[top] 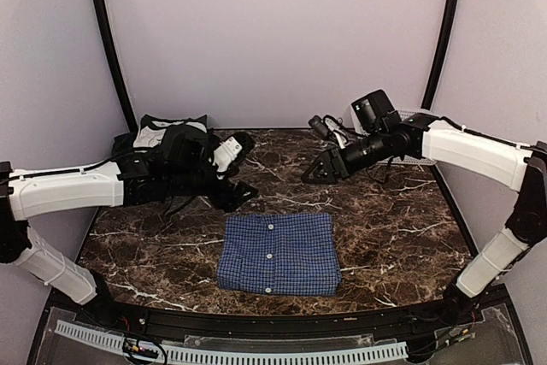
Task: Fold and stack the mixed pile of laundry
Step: Smooth out the square-folded shirt at the center of the board, then pick up the square-folded shirt from the center of the board, then pass from the left arm to the right
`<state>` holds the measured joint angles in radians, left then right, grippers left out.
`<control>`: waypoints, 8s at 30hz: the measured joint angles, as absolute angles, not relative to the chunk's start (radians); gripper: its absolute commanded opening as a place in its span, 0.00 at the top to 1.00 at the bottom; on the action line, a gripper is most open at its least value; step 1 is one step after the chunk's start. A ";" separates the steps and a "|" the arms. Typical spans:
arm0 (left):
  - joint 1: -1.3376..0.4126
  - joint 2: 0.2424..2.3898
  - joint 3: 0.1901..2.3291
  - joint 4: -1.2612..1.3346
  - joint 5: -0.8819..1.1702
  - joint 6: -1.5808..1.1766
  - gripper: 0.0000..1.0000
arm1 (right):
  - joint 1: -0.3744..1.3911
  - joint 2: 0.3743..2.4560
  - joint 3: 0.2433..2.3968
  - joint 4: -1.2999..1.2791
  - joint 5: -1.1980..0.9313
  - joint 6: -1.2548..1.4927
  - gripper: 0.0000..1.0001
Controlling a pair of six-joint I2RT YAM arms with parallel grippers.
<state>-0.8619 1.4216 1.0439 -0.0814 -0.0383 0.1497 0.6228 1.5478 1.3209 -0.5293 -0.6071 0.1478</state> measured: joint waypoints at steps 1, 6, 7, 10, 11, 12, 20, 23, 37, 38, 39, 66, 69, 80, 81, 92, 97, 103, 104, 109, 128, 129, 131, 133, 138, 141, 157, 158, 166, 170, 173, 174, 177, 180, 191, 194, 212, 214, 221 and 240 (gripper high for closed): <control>-0.852 1.387 1.010 -0.089 -0.005 0.104 0.26 | 0.637 1.546 1.295 -0.526 -0.608 0.147 0.32; -0.776 1.378 0.945 -0.147 0.105 -0.097 0.27 | 0.640 1.620 1.182 -0.511 -0.566 0.137 0.34; -0.765 1.387 0.936 -0.144 0.123 -0.126 0.26 | 0.637 1.638 1.163 -0.508 -0.558 0.137 0.34; -0.730 1.394 0.870 -0.130 0.179 -0.233 0.26 | 0.631 1.678 1.125 -0.493 -0.539 0.137 0.36; -0.721 1.395 0.851 -0.127 0.196 -0.253 0.26 | 0.627 1.689 1.120 -0.488 -0.538 0.137 0.38; -0.714 1.396 0.838 -0.126 0.208 -0.276 0.26 | 0.626 1.696 1.117 -0.482 -0.538 0.136 0.40; -0.681 1.444 0.791 -0.067 0.309 -0.390 0.33 | 0.619 1.736 1.111 -0.432 -0.548 0.133 0.50; -0.673 1.448 0.775 -0.037 0.329 -0.413 0.38 | 0.614 1.736 1.098 -0.424 -0.543 0.135 0.54; -0.631 1.559 0.770 0.067 0.387 -0.463 0.73 | 0.595 1.723 1.075 -0.422 -0.518 0.139 1.00; -0.630 1.565 0.770 0.072 0.390 -0.464 0.83 | 0.595 1.723 1.074 -0.423 -0.516 0.142 1.00; -0.629 1.569 0.770 0.078 0.394 -0.468 0.88 | 0.595 1.723 1.074 -0.423 -0.511 0.141 1.00; -0.537 1.874 0.973 0.216 0.319 -0.479 0.08 | 0.533 1.930 1.256 -0.369 -0.276 0.191 0.27; -0.532 1.782 0.974 0.150 0.263 -0.461 0.01 | 0.529 1.849 1.266 -0.422 -0.226 0.198 0.02; -0.533 1.322 0.993 0.036 0.315 -0.498 0.01 | 0.536 1.352 1.182 -0.360 -0.459 0.314 0.01; -0.543 1.320 0.984 0.045 0.358 -0.514 0.01 | 0.548 1.328 1.145 -0.329 -0.502 0.350 0.01; -0.880 1.409 0.767 0.243 0.615 -0.781 0.01 | 0.801 1.389 0.818 -0.062 -0.724 0.685 0.01; -0.899 1.508 0.709 0.359 0.645 -0.873 0.01 | 0.807 1.462 0.753 0.100 -0.766 0.785 0.02; -0.905 1.649 0.677 0.451 0.644 -0.925 0.01 | 0.812 1.630 0.700 0.318 -0.808 0.883 0.01; -0.902 1.666 0.675 0.469 0.643 -0.929 0.01 | 0.811 1.665 0.694 0.345 -0.812 0.893 0.01; -0.856 1.748 0.616 0.636 0.659 -0.975 0.01 | 0.777 1.777 0.651 0.484 -0.852 0.924 0.01; -0.759 1.555 0.685 0.499 0.650 -0.884 0.01 | 0.667 1.530 0.733 0.284 -0.828 0.811 0.01; -0.754 1.558 0.718 0.487 0.651 -0.871 0.01 | 0.652 1.539 0.765 0.282 -0.831 0.801 0.01; -0.741 1.591 0.804 0.461 0.662 -0.848 0.01 | 0.623 1.574 0.818 0.287 -0.841 0.788 0.01; -0.732 1.645 0.881 0.456 0.669 -0.830 0.01 | 0.599 1.636 0.870 0.293 -0.850 0.778 0.01; -0.702 1.815 1.037 0.456 0.688 -0.805 0.01 | 0.550 1.798 0.943 0.311 -0.876 0.766 0.01; -0.671 1.884 1.049 0.463 0.699 -0.804 0.01 | 0.522 1.864 0.957 0.311 -0.887 0.754 0.02; -0.669 1.715 1.074 0.114 0.372 -0.434 0.01 | 0.424 1.644 0.973 0.079 -0.831 0.607 0.04; -0.701 1.678 1.090 0.094 0.339 -0.381 0.01 | 0.422 1.586 0.960 0.066 -0.826 0.601 0.04; -1.060 1.690 1.212 -0.004 0.051 0.017 0.18 | 0.419 1.362 0.776 -0.047 -0.795 0.604 0.04; -1.161 1.785 1.213 -0.019 -0.022 0.159 0.33 | 0.418 1.320 0.685 -0.104 -0.778 0.627 0.04; -1.222 1.859 1.228 -0.025 -0.058 0.257 0.42 | 0.415 1.285 0.633 -0.114 -0.768 0.655 0.06; -1.239 1.883 1.238 -0.025 -0.067 0.284 0.47 | 0.413 1.277 0.620 -0.112 -0.768 0.664 0.06; -1.275 1.937 1.269 -0.025 -0.080 0.350 0.54 | 0.405 1.256 0.565 -0.091 -0.769 0.704 0.06; -1.303 1.987 1.311 -0.026 -0.085 0.402 0.58 | 0.394 1.248 0.522 -0.079 -0.770 0.736 0.07; -1.318 2.140 1.445 -0.042 -0.098 0.504 0.68 | 0.349 1.246 0.459 -0.014 -0.806 0.779 0.07; -1.317 2.178 1.460 -0.046 -0.105 0.508 0.68 | 0.348 1.240 0.447 -0.006 -0.813 0.784 0.07; -1.260 2.185 1.478 -0.045 -0.072 0.460 1.00 | 0.345 1.224 0.395 0.071 -0.843 0.834 0.08; -1.261 2.159 1.462 -0.035 -0.060 0.456 1.00 | 0.345 1.242 0.383 0.109 -0.852 0.859 0.08; -1.261 2.071 1.450 0.023 -0.048 0.443 1.00 | 0.358 1.299 0.380 0.217 -0.875 0.942 0.04; -1.261 2.059 1.419 0.076 -0.036 0.443 1.00 | 0.470 1.642 0.465 0.507 -0.870 1.146 0.19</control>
